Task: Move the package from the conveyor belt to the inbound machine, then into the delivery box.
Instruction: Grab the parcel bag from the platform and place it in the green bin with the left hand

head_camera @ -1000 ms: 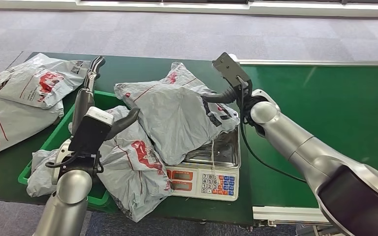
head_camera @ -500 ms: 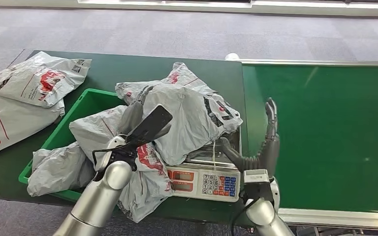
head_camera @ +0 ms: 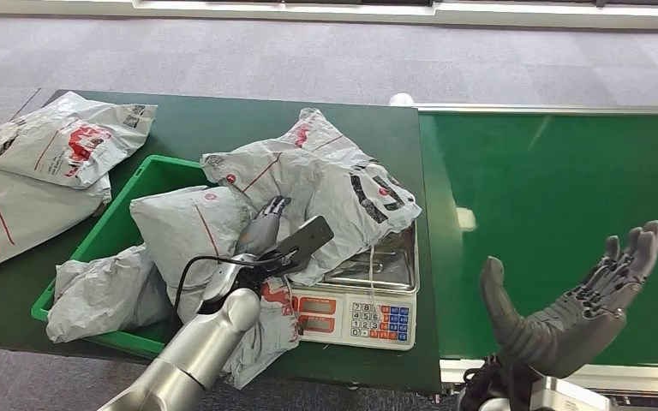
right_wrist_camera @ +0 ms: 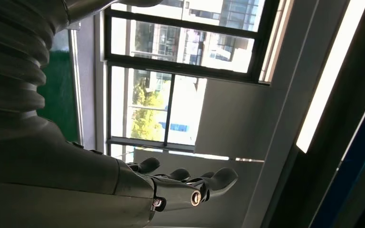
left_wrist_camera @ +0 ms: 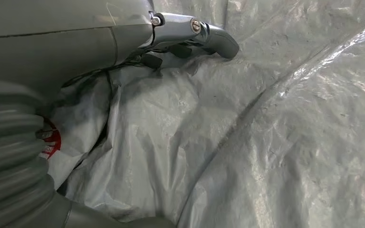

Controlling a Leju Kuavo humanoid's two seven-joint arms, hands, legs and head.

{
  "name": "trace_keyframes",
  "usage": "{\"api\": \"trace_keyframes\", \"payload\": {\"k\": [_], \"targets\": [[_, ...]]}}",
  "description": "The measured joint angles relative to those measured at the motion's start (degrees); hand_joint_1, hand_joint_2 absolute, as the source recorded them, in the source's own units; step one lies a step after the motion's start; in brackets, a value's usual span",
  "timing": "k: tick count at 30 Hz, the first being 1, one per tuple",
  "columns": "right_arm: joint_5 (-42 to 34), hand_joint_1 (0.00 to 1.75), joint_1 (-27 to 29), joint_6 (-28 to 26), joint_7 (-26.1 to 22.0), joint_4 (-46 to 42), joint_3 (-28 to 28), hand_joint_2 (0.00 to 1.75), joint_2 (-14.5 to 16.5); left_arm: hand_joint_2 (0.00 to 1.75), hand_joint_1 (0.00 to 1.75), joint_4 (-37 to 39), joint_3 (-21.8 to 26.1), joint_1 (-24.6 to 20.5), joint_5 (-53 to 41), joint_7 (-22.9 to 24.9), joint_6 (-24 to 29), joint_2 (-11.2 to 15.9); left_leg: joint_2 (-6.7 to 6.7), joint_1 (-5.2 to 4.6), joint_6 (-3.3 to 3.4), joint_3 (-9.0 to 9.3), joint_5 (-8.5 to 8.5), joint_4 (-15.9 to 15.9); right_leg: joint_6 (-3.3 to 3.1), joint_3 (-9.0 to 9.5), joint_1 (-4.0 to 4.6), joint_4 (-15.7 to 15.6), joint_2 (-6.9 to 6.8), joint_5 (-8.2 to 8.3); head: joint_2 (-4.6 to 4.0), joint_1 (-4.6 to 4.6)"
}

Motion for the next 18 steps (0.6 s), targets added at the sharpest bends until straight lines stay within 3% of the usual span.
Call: {"api": "trace_keyframes", "payload": {"k": [2,5,6,18], "targets": [[0.1,0.0,0.6,0.0,0.0,-1.6,-0.4,1.75,0.6,1.75,0.07,1.5,0.0,-0.5,-0.1,0.0,0.0,-0.2,0.0,0.0,0.0,0.03,0.0,0.0,0.0,0.04,0.0,0.0,0.0,0.0,0.0,0.01],[-0.4,0.0,1.1,0.1,0.0,-3.0,-0.9,1.75,1.2,1.75,1.38,3.7,0.1,-1.3,-0.1,-0.6,-0.7,-0.6,0.0,0.0,0.01,0.11,0.0,0.0,0.01,0.16,0.0,0.0,-0.02,-0.01,0.0,0.01],[-0.7,0.0,1.2,0.1,0.1,-3.4,-1.1,1.75,1.4,1.75,1.75,4.6,0.1,-1.5,-0.1,-0.8,-1.0,-0.7,0.0,0.0,0.01,0.16,0.0,0.0,0.01,0.22,-0.01,0.0,-0.03,-0.01,0.0,0.01],[-2.5,0.0,1.5,0.1,0.1,-5.1,-2.1,1.75,2.4,1.75,1.75,6.8,0.4,-3.0,-3.5,-0.9,-3.1,-1.5,-0.01,0.0,0.04,0.55,-0.01,0.0,0.04,0.64,-0.01,0.0,-0.03,-0.03,0.0,0.01]]}}
